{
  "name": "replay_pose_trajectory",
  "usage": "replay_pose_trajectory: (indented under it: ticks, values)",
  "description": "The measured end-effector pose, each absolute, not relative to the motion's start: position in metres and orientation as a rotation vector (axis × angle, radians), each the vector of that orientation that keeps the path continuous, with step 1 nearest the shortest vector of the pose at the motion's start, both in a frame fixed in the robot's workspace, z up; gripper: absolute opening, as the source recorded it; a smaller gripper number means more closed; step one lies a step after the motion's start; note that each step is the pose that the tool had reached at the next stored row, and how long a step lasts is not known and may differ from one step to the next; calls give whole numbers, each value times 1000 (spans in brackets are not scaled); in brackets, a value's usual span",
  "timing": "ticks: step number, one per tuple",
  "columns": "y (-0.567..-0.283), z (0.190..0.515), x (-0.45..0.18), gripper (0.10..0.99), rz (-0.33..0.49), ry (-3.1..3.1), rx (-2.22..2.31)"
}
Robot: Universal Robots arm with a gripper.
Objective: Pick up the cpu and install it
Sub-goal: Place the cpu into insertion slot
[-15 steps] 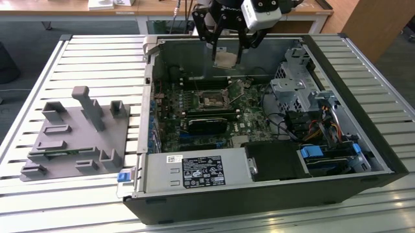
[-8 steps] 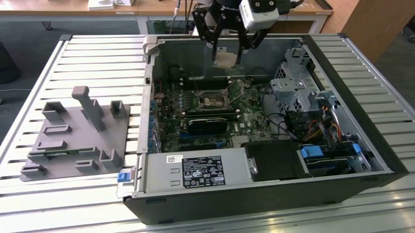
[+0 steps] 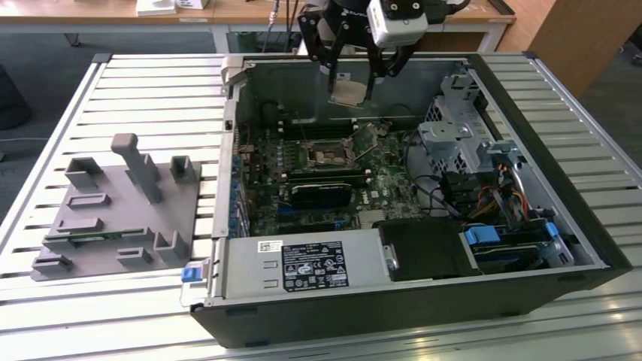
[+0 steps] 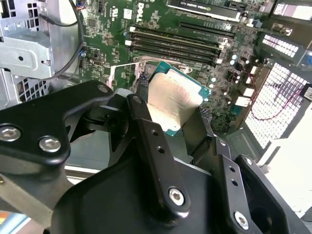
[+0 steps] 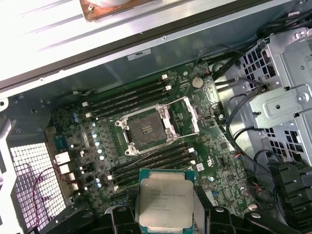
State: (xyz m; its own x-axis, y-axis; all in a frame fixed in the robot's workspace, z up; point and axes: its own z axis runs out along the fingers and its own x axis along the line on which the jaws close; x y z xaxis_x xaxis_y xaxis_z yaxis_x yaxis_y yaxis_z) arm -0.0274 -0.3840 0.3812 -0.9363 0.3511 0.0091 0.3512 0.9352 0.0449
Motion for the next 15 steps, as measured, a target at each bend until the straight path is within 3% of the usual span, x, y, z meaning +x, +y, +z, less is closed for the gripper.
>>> replay_pose_trajectory:
  ticks: [15]
  values:
    - [-384, 381, -27, 529, -68, -3067, -681]
